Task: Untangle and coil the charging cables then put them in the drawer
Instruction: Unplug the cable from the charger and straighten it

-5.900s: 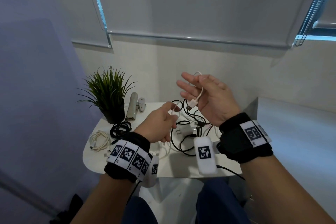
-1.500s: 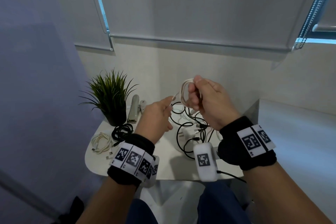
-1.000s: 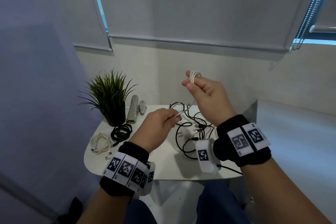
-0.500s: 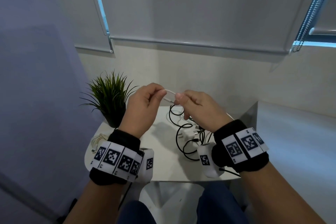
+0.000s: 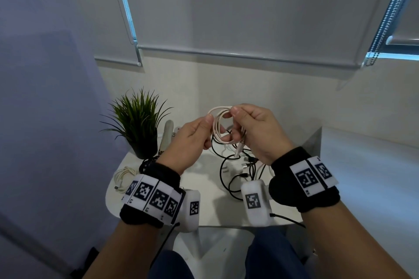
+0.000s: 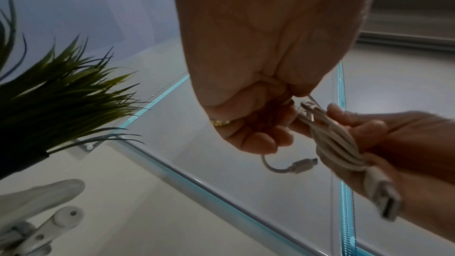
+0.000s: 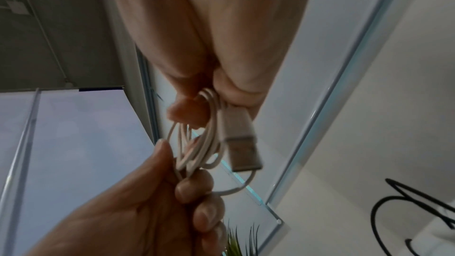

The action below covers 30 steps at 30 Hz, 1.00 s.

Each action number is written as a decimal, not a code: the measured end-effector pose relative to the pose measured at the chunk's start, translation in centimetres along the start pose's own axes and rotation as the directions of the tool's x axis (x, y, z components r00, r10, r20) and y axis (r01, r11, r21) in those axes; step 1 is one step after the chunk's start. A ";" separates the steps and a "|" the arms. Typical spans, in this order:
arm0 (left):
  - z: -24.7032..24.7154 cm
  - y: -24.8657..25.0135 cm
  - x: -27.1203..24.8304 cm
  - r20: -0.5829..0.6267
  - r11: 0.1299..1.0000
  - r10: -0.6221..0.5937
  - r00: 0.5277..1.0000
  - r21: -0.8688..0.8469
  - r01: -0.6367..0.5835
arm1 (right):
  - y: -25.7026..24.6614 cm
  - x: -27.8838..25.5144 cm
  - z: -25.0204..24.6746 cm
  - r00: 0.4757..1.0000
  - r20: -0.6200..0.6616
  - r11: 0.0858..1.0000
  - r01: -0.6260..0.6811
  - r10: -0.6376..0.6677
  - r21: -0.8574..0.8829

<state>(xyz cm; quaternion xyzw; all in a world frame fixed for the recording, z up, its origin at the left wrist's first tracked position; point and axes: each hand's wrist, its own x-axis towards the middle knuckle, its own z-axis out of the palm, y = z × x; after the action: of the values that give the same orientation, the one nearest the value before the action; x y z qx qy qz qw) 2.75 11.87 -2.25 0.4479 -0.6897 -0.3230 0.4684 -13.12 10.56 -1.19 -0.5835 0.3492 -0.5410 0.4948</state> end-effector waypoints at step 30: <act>-0.7 -3.0 0.1 -0.193 0.994 -0.099 0.976 -0.057 0.090 | 1.1 0.4 -1.2 0.982 -0.181 0.998 -0.054 0.056 0.017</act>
<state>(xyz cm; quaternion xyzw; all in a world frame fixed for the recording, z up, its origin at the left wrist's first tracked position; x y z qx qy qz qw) 4.35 10.60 -4.62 0.4984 -0.6103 -0.3159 0.5286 -14.05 9.62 -2.23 -0.5190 0.4056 -0.5800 0.4793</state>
